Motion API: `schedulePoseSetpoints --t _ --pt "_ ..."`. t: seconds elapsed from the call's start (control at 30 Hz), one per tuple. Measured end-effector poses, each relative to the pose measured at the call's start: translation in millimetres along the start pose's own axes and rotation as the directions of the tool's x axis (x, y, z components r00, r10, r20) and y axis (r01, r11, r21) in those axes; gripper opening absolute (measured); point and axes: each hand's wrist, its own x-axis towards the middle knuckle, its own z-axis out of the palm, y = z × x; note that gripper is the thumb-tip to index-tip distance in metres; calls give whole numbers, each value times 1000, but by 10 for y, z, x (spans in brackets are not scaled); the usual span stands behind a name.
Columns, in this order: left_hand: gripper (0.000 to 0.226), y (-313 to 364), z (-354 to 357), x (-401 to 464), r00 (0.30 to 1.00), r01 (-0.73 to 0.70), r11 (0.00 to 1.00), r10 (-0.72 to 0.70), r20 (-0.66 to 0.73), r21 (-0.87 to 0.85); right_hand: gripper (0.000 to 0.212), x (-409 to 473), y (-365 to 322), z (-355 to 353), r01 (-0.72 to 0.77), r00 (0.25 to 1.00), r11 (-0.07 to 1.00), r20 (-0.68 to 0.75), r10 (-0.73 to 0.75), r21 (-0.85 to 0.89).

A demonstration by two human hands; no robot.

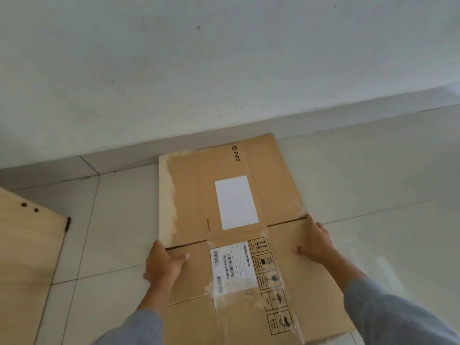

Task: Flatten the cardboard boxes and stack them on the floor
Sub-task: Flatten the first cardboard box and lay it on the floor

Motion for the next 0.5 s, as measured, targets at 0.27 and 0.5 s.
schedulePoseSetpoints --t 0.27,0.5 --pt "75 -47 -35 66 996 34 996 -41 79 85 83 -184 -37 -123 2 994 997 -109 6 74" --pt "69 135 -241 -296 997 -38 979 49 -51 202 65 -734 -267 -243 157 954 984 -271 -128 87"
